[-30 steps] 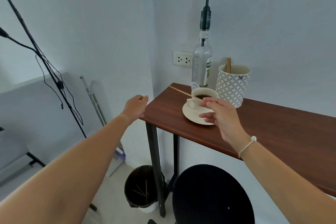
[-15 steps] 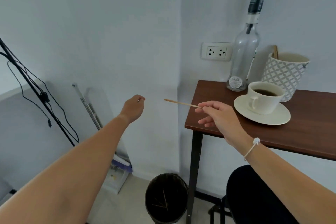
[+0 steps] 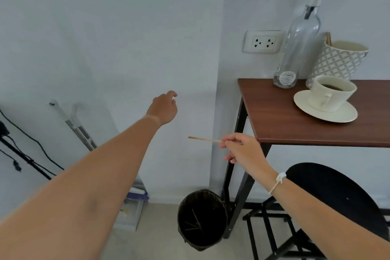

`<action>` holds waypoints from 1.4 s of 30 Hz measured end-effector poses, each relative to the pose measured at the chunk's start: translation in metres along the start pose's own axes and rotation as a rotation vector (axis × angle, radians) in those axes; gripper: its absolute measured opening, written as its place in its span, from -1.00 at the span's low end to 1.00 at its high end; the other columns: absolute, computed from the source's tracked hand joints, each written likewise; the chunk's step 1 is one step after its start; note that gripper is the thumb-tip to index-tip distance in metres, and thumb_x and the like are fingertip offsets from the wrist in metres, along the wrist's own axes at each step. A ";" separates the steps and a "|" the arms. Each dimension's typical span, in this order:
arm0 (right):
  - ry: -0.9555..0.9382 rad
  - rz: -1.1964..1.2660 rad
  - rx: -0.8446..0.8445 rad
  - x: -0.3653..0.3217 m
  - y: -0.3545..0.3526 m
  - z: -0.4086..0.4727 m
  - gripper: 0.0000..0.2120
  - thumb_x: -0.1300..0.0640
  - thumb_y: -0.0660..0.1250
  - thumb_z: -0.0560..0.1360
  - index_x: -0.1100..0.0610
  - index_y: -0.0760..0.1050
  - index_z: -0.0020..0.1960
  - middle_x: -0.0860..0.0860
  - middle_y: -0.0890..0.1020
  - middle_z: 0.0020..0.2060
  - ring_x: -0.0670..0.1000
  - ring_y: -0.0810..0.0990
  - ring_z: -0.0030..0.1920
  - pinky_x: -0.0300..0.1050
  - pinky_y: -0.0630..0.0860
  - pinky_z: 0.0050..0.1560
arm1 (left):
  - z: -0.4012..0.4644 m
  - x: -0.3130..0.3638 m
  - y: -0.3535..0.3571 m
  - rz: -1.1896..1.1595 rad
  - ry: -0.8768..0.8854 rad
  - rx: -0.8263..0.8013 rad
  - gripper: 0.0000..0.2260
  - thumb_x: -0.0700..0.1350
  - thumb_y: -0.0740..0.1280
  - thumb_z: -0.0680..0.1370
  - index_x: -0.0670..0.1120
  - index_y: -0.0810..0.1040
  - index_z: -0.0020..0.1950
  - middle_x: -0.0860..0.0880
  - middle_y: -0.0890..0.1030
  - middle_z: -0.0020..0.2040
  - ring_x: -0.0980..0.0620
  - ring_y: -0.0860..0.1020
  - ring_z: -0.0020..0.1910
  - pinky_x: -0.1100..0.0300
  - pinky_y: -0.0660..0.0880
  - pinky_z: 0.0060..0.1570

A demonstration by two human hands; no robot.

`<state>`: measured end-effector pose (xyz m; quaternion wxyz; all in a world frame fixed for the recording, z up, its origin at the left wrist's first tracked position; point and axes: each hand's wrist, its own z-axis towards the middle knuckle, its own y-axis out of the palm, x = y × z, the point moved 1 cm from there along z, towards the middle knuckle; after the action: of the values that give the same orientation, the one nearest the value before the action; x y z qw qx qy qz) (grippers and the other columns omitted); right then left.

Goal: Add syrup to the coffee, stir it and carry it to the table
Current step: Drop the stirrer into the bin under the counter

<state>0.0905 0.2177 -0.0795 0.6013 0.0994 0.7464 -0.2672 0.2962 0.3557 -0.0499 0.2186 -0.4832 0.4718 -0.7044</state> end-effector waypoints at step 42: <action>0.441 -0.574 -0.177 0.203 0.097 0.114 -0.73 0.17 0.12 0.55 0.08 0.58 0.06 -0.02 0.60 -0.16 0.03 0.59 -0.14 -0.17 0.46 -0.20 | 0.114 -0.005 0.068 1.155 0.826 0.503 -0.19 -0.40 0.05 0.40 0.17 -0.03 0.56 -0.11 0.23 0.55 -0.27 0.29 0.46 -0.22 0.24 0.36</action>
<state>0.1803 0.2047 -0.3147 0.3328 -0.1111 0.8757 -0.3317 0.3894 0.2764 -0.1015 0.4624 0.2092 0.5186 -0.6881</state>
